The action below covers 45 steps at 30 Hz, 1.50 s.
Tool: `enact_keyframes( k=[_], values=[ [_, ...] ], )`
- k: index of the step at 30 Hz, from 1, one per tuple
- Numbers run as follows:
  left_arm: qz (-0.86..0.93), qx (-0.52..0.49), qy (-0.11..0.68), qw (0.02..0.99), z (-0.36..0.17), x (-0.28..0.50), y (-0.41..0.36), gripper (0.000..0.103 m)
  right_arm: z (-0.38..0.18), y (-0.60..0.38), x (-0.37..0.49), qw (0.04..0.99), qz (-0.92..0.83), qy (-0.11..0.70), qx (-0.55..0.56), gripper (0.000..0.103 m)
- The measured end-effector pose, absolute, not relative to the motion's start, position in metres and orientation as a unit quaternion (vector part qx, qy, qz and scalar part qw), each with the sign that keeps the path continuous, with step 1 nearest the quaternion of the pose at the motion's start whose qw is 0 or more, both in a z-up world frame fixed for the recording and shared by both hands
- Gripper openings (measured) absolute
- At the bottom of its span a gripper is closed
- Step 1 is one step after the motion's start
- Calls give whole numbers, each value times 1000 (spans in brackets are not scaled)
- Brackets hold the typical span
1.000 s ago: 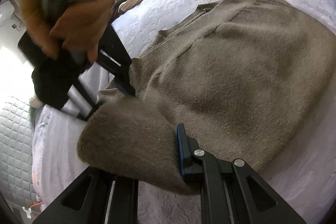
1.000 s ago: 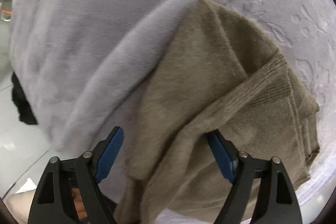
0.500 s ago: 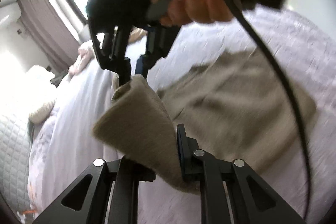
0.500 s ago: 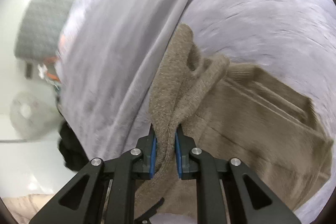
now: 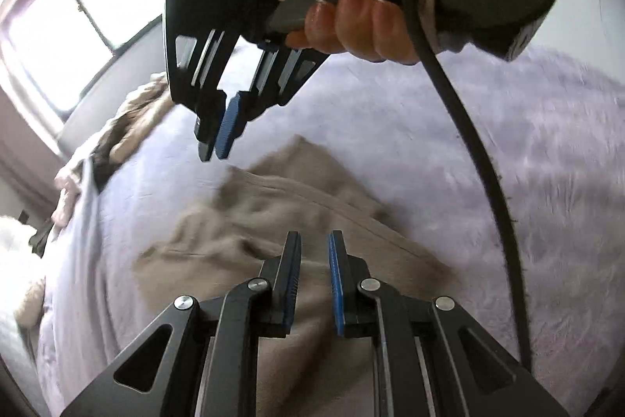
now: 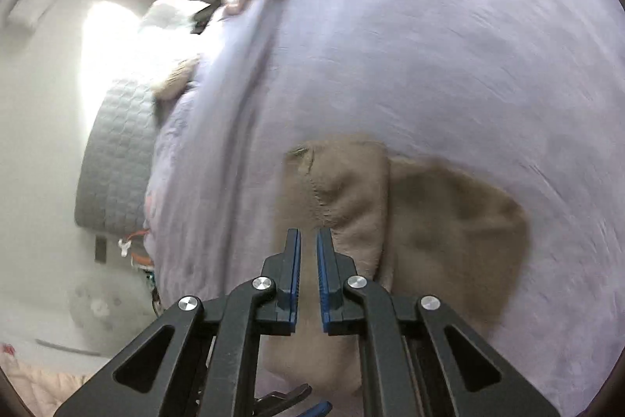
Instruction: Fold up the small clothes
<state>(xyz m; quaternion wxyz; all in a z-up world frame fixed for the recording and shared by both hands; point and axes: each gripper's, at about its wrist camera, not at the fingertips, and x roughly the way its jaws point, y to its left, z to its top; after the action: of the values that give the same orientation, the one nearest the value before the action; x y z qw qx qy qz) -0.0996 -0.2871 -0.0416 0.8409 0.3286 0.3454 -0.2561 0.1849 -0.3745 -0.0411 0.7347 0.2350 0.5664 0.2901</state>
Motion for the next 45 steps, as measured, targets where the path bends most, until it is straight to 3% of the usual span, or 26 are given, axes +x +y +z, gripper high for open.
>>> enact_keyframes(
  k=[4,6,8,9,14,15,16,17,30,35,39,40,41,42,45],
  values=[
    [-249,318,372,836,-51,-100,-282,17,-89,-395,179,711,271,585,281,14],
    [-237,289,400,837,-48,-92,-270,17,-100,-397,182,699,282,583,303,24],
    [-223,266,419,839,-45,-90,-260,17,-109,-390,188,684,301,583,318,69],
    [-210,248,436,840,-42,-86,-250,17,-113,-383,191,677,311,585,322,72],
    [-164,182,483,841,-36,-60,-212,19,-128,-362,189,656,336,591,326,72],
    [-152,160,493,841,-34,-52,-201,30,-129,-360,187,659,333,594,319,72],
    [-141,143,498,844,-32,-47,-192,80,-130,-359,186,666,328,594,311,72],
    [-116,123,494,853,-29,-40,-182,101,-132,-359,188,669,326,591,310,71],
    [-2,-37,544,838,-55,50,-91,102,-148,-320,241,660,376,575,304,71],
    [18,-46,553,832,-66,65,-77,102,-149,-310,251,667,378,584,266,69],
    [30,-58,568,820,-78,79,-77,102,-161,-314,256,657,368,586,298,66],
    [32,-59,573,817,-83,83,-79,102,-163,-309,257,651,370,590,302,55],
    [32,-58,577,814,-87,85,-82,102,-166,-302,257,641,374,599,299,30],
    [31,-54,582,811,-92,88,-85,102,-168,-294,256,636,374,608,292,18],
    [19,-49,579,814,-87,87,-92,102,-162,-290,248,646,375,587,312,13]
  ],
)
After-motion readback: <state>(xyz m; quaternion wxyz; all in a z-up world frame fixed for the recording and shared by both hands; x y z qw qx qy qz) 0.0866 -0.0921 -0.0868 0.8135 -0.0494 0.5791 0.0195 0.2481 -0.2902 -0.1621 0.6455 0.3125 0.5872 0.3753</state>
